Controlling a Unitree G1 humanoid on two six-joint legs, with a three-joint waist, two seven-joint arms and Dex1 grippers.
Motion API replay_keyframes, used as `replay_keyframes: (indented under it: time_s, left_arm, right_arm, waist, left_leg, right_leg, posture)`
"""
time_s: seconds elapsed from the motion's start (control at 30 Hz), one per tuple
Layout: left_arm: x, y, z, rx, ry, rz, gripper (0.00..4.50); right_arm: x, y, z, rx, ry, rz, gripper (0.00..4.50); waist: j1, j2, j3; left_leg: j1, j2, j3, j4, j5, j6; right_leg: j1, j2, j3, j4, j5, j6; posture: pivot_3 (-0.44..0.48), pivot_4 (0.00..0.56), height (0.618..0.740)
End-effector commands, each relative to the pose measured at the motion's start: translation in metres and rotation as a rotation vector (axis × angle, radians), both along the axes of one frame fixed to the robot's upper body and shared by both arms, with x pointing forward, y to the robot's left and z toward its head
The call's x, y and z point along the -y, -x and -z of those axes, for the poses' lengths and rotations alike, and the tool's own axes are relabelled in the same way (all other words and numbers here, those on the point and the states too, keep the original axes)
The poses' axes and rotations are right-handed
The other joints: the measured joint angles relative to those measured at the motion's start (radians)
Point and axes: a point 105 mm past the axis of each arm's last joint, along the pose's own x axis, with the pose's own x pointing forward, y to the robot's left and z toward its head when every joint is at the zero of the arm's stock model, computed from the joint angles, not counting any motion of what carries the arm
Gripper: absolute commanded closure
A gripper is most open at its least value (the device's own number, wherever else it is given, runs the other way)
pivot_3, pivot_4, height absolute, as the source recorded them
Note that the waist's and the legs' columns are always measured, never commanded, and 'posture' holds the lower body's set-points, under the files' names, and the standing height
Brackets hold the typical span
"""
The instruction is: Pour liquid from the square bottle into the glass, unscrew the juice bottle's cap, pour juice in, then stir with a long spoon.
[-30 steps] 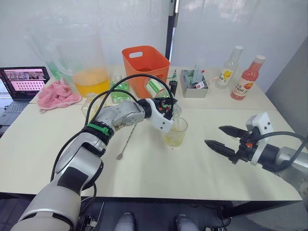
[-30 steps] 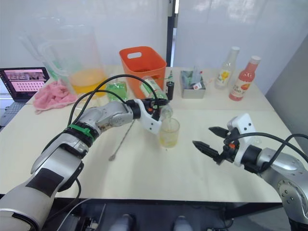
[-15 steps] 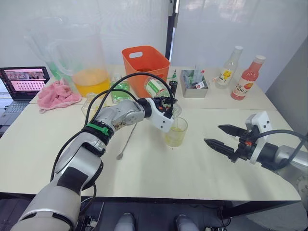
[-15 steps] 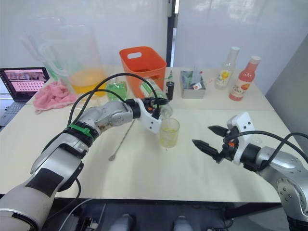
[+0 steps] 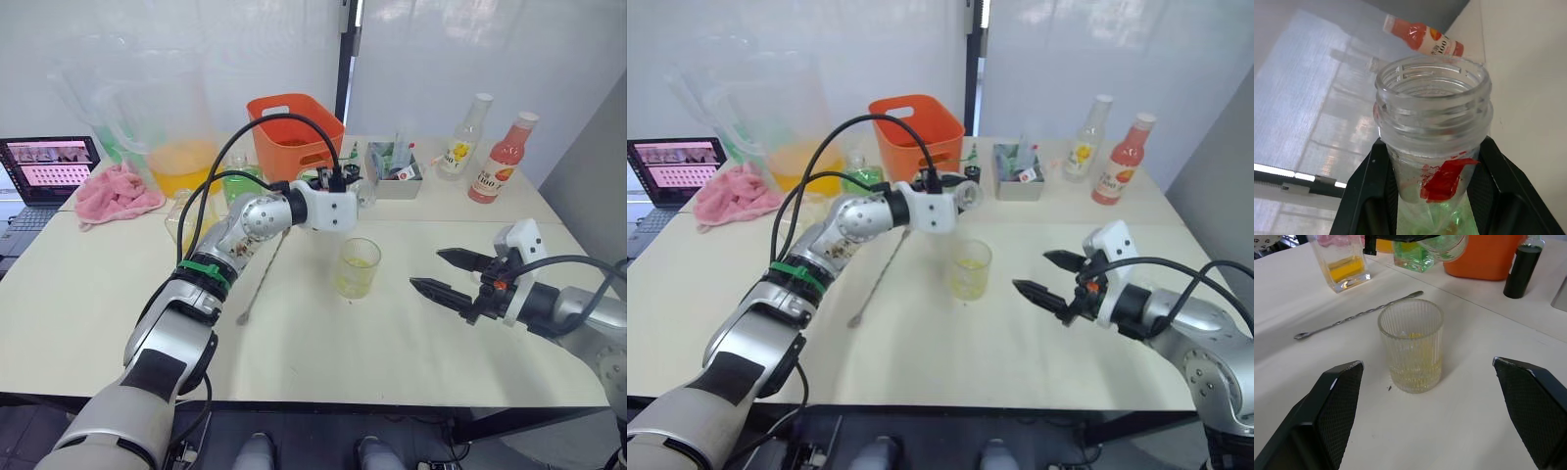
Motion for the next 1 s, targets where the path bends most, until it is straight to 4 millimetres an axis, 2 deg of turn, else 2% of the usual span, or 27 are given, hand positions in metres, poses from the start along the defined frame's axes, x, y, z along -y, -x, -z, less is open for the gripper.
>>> replay_keyframes:
  time_s: [0.03,0.1,0.33,0.4,0.47,0.57,0.73,0.9,1.0]
  left_arm:
    - [-0.007,0.012,-0.038,-0.053,0.214,0.033,3.07]
    - [-0.012,0.017,-0.046,-0.093,0.288,0.036,3.07]
    - [-0.018,0.025,-0.054,-0.174,0.378,0.025,3.07]
    - [-0.028,0.030,-0.063,-0.214,0.455,0.017,3.07]
    - [-0.079,0.046,-0.067,-0.390,0.613,0.014,3.07]
    - [-0.120,0.070,-0.067,-0.560,0.778,0.044,3.07]
    - [-0.150,0.098,-0.055,-0.665,0.801,-0.018,3.07]
    - [-0.165,0.120,-0.039,-0.746,0.779,-0.085,3.07]
    - [-0.189,0.140,-0.023,-0.780,0.797,-0.186,3.07]
  right_arm:
    - [0.000,-0.003,-0.016,0.059,-0.011,-0.028,0.03]
    - [0.000,-0.005,-0.020,0.066,-0.020,-0.038,0.03]
    - [0.001,-0.007,-0.023,0.068,-0.026,-0.047,0.03]
    - [0.002,-0.009,-0.031,0.085,-0.051,-0.059,0.03]
    - [0.000,-0.011,-0.033,0.048,-0.046,-0.140,0.03]
    - [-0.004,-0.014,-0.032,0.009,-0.031,-0.216,0.03]
    - [-0.012,-0.020,-0.037,-0.002,-0.025,-0.307,0.03]
    - [-0.017,-0.023,-0.036,-0.019,-0.019,-0.359,0.03]
    - [-0.022,-0.020,-0.034,-0.048,-0.022,-0.432,0.03]
  waist:
    - [-0.001,0.000,0.000]
    - [-0.003,0.000,0.000]
    - [0.001,0.000,0.000]
    - [0.000,0.000,0.000]
    - [-0.016,0.000,0.000]
    - [-0.048,0.001,0.000]
    - [-0.045,0.000,0.000]
    - [-0.028,0.000,0.001]
    - [-0.032,0.000,0.001]
  left_leg:
    - [0.000,0.000,0.000,0.000,0.000,0.000]
    - [0.000,0.000,0.000,0.000,0.000,0.000]
    - [0.000,0.000,0.000,0.001,0.000,0.000]
    - [0.001,0.000,0.000,0.001,0.000,0.000]
    - [0.001,0.000,0.000,0.001,0.000,0.000]
    - [0.004,0.001,0.000,-0.002,0.000,0.000]
    - [0.005,0.002,-0.002,0.001,0.000,0.000]
    - [0.005,0.002,-0.002,0.003,0.000,0.000]
    - [0.005,0.002,-0.002,0.003,0.000,0.000]
  right_leg:
    - [0.000,0.000,0.000,0.000,0.000,0.000]
    - [0.000,0.000,0.000,0.000,0.000,-0.001]
    - [0.001,0.000,0.000,0.000,0.001,-0.001]
    - [0.001,0.000,0.000,0.000,0.001,-0.001]
    - [0.001,0.000,0.000,0.000,0.001,-0.001]
    - [0.000,0.001,0.001,0.003,0.004,-0.008]
    - [0.001,0.003,0.001,0.008,-0.002,-0.002]
    - [0.002,0.003,0.001,0.008,-0.002,-0.002]
    - [0.002,0.003,0.001,0.007,-0.002,-0.003]
  posture:
    - [0.000,0.150,0.740]
    - [0.000,0.150,0.740]
    - [0.000,0.150,0.740]
    - [0.000,0.150,0.740]
    - [0.000,0.150,0.740]
    - [0.000,0.150,0.740]
    - [0.000,0.150,0.740]
    - [0.000,0.150,0.740]
    - [0.000,0.150,0.740]
